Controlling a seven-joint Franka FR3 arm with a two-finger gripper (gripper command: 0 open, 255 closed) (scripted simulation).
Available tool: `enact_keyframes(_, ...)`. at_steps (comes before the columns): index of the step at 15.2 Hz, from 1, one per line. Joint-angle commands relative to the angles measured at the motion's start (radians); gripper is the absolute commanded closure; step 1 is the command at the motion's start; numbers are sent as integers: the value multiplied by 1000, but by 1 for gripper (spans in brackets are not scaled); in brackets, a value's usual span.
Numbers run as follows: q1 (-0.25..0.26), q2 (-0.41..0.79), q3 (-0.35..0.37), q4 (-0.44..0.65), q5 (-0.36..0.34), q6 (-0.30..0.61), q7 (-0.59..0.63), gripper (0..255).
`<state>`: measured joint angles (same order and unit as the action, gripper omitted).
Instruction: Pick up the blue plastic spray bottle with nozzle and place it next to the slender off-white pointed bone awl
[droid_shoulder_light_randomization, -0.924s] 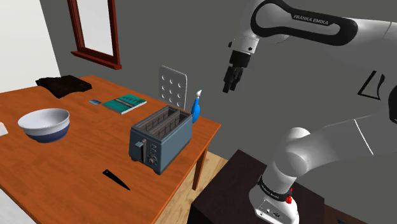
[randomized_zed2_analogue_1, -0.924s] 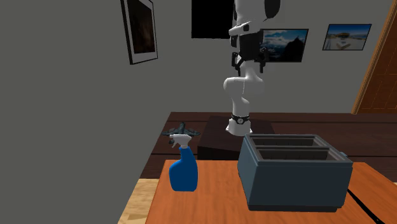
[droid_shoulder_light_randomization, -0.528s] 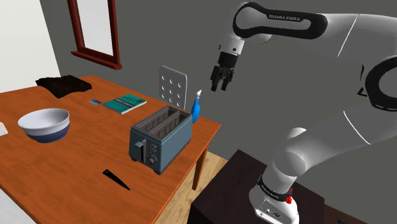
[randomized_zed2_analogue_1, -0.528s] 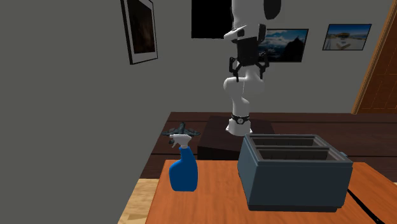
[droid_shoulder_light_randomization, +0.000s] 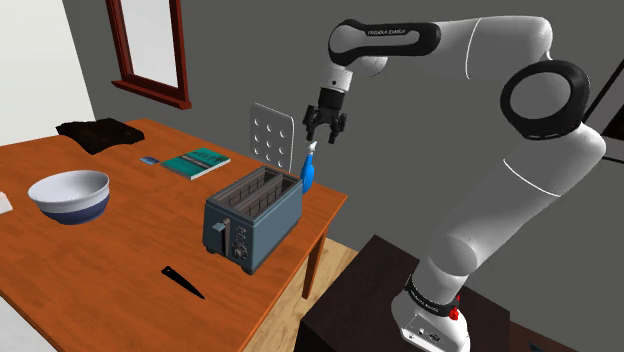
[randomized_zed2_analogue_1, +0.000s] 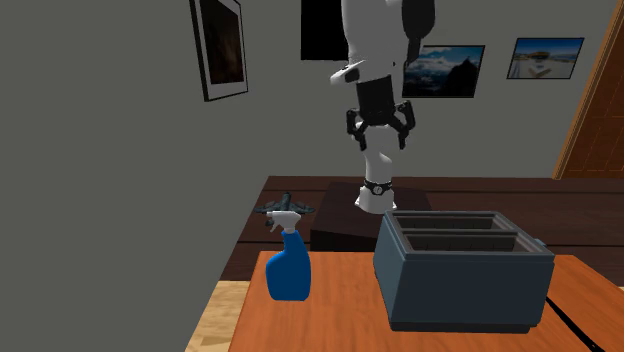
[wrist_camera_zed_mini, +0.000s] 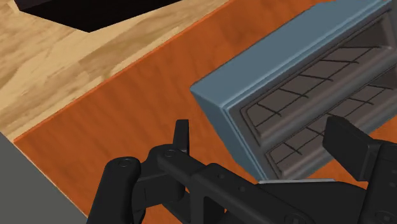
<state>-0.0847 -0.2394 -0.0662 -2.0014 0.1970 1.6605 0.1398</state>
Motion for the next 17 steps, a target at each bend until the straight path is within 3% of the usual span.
enact_keyframes(1, -13, 84, -11, 66, 13, -1, 47, 0)
enact_keyframes(17, -147, 686, -115, 567, 173, -54, 374, 0)
